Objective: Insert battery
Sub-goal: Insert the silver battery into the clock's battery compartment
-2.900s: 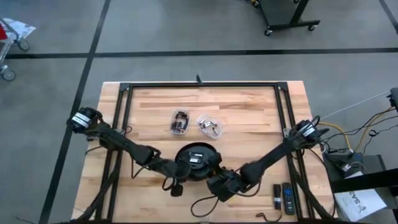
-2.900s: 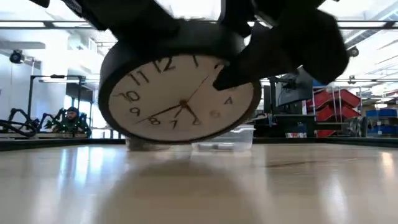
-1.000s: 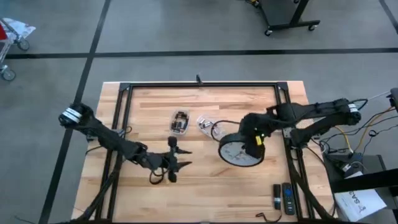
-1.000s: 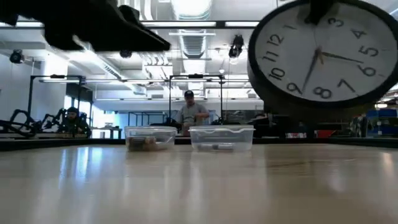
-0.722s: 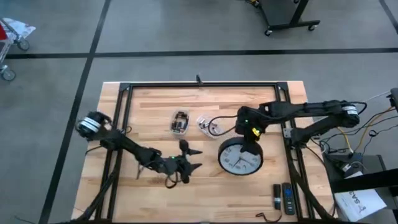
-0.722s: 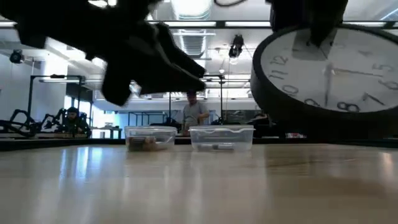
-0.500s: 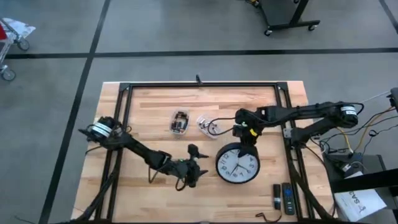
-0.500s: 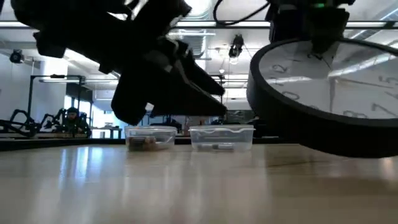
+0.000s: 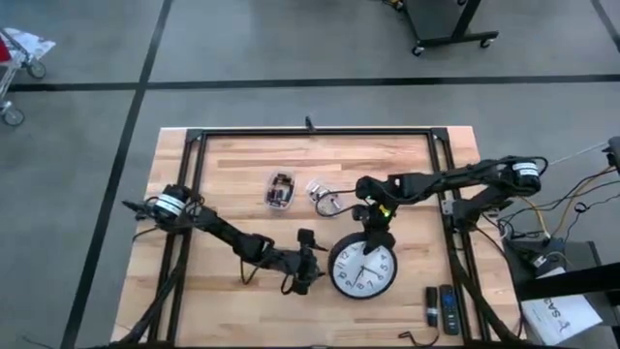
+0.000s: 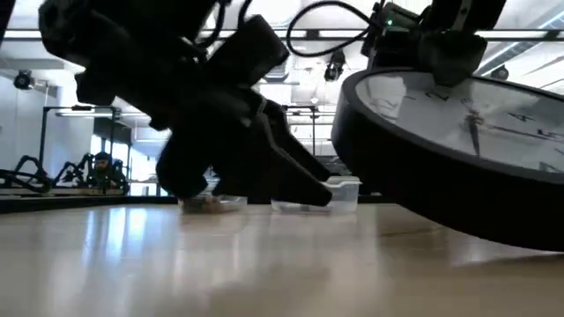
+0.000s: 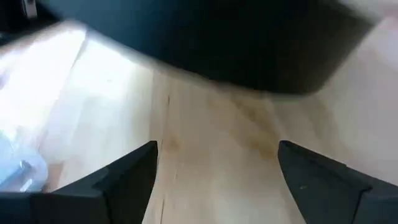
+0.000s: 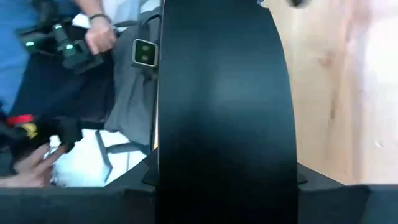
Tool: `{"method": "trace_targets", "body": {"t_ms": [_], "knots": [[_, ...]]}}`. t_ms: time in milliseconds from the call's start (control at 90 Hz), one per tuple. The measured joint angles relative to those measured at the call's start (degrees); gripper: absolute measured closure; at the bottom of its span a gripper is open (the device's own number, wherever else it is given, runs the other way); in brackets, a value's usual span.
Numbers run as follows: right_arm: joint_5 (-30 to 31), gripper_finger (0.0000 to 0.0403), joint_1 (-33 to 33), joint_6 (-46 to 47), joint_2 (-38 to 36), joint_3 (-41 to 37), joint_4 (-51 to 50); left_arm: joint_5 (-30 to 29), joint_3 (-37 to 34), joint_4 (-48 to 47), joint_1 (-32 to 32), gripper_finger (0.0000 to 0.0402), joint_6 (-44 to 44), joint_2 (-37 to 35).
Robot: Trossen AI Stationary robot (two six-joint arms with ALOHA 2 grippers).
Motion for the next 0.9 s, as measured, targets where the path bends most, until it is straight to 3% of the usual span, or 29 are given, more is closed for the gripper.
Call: {"method": "trace_targets", "body": {"t_ms": [211,456,900], "knots": [[-4.2,0.0259,-0.4,0.2,5.7,0.0,7.3,1.7,0.0,4.4,0.3,0.0091,-1.8,3.2],[-4.6,0.0254,-0.9,1.8,9.1,0.1,13.3,2.8,-0.1,5.1,0.3,0.0092,-2.6,3.3],[8.2,0.0152,-1.1,4.0,7.0,0.0,15.0,4.3,0.1,5.5,0.1,0.0092,-3.4,3.3]]}}
